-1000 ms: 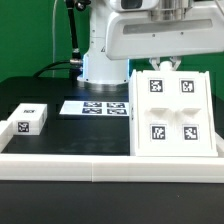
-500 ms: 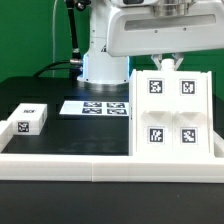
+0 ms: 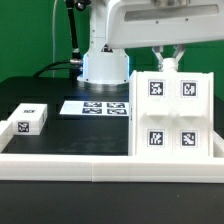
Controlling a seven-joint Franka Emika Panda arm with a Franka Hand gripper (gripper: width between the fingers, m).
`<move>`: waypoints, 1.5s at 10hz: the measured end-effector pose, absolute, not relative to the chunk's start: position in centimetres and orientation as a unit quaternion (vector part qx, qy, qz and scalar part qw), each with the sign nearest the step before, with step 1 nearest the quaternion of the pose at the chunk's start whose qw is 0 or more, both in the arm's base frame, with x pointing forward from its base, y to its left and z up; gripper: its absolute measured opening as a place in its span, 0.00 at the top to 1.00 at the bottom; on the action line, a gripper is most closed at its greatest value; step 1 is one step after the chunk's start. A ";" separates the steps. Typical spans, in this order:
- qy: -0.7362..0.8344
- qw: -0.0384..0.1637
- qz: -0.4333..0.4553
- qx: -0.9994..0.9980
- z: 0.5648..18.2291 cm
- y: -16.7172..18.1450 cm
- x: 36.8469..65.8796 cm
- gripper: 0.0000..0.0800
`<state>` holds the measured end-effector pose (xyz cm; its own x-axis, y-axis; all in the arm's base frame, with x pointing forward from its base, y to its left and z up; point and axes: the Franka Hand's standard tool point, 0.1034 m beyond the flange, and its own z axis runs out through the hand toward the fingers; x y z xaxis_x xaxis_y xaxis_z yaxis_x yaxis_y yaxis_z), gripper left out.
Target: Assemble cabinet
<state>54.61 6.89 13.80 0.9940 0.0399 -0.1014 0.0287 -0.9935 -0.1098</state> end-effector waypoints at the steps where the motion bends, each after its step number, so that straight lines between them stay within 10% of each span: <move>1: -0.017 0.054 0.052 -0.997 13.7 6.9 54.6 1.00; 5: -0.020 0.054 0.055 -0.997 13.3 7.2 54.5 1.00; 12: -0.020 0.054 0.055 -0.997 13.3 7.2 54.5 0.07; 15: -0.010 0.052 0.050 -0.997 13.1 7.3 54.3 0.00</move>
Offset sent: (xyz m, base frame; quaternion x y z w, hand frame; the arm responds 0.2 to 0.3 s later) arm 0.0046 0.0027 -0.0028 -0.0221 0.0042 -0.0089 0.9997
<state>54.29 7.32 13.14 0.9947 0.0253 -0.0994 0.0148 -0.9943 -0.1054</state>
